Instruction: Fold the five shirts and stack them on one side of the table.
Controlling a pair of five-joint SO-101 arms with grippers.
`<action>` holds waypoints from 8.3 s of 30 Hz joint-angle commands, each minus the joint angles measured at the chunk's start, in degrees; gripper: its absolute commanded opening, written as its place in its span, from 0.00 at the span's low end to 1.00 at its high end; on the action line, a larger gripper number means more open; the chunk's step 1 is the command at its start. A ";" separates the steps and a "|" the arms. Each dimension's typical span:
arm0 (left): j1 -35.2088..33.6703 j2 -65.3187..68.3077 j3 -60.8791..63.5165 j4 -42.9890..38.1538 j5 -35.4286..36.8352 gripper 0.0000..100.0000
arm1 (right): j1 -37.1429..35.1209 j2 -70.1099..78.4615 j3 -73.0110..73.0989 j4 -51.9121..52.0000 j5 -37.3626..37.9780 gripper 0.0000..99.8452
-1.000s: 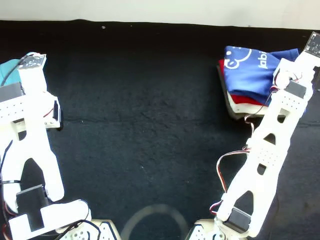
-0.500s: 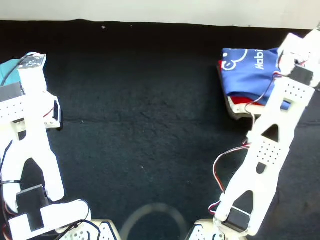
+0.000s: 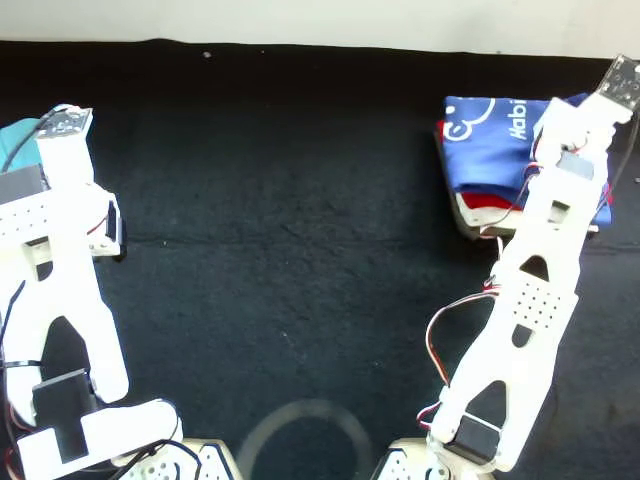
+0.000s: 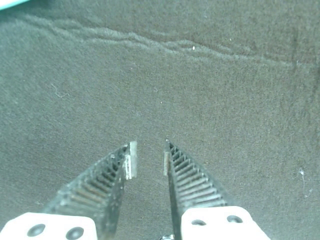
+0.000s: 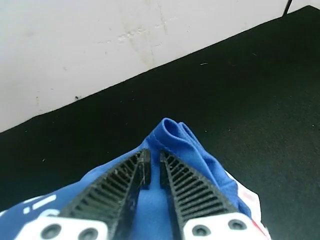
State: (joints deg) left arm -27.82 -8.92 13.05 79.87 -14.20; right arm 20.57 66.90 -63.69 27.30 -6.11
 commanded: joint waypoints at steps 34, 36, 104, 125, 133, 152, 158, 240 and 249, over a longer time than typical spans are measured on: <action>-0.31 -2.15 -2.07 1.85 -0.44 0.11 | 0.40 -24.40 -15.69 55.60 2.55 0.05; -0.31 -2.15 -2.07 1.76 -0.44 0.11 | 0.48 -24.40 -15.96 57.98 3.96 0.05; 1.63 -2.15 -2.07 -0.26 -0.35 0.11 | 11.03 -3.91 -21.76 65.80 16.70 0.13; 1.89 -2.15 -2.59 0.26 -0.18 0.11 | 10.51 -17.98 -21.76 60.62 16.35 0.13; -0.66 -7.08 -4.26 0.97 -0.09 0.11 | 6.11 -24.22 -21.76 68.26 16.26 0.13; -26.51 4.79 -11.12 -13.71 -8.09 0.23 | -11.30 -54.81 2.24 73.98 16.26 0.14; -32.22 20.35 -24.48 -16.35 -8.00 0.23 | -22.20 -74.07 32.40 73.71 16.26 0.14; 2.59 36.26 -104.31 21.71 1.67 0.01 | -27.21 -87.16 98.59 40.31 16.18 0.14; 11.47 13.41 -76.97 21.45 2.81 0.01 | -24.92 -87.16 99.21 39.78 16.18 0.14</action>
State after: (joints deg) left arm -20.62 14.11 -70.11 101.32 -12.18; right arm -4.92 -17.76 35.91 67.56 10.51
